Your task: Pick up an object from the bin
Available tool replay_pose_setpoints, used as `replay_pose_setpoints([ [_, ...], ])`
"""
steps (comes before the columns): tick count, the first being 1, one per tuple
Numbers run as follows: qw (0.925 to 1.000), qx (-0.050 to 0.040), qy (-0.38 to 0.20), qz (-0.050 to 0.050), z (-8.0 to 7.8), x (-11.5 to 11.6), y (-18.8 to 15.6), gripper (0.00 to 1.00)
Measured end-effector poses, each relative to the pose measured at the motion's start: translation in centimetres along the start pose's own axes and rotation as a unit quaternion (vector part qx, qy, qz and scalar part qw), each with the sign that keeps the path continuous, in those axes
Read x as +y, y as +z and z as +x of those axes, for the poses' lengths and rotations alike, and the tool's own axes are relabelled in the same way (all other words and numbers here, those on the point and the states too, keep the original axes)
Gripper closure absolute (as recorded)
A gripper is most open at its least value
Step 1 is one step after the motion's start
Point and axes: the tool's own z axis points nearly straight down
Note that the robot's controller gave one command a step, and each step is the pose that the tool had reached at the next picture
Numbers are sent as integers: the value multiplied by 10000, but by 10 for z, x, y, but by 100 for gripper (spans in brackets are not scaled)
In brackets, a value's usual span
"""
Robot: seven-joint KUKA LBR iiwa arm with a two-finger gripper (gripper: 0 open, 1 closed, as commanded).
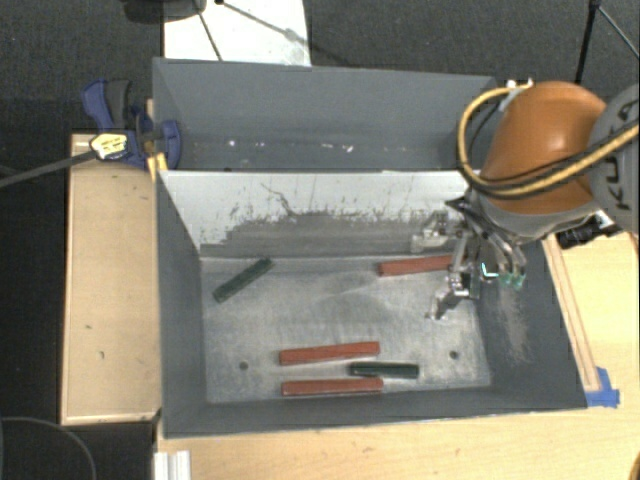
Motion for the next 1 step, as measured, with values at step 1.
replay_pose_setpoints([
  [1,10000,-42,-5,2,-2,0,-4,0],
])
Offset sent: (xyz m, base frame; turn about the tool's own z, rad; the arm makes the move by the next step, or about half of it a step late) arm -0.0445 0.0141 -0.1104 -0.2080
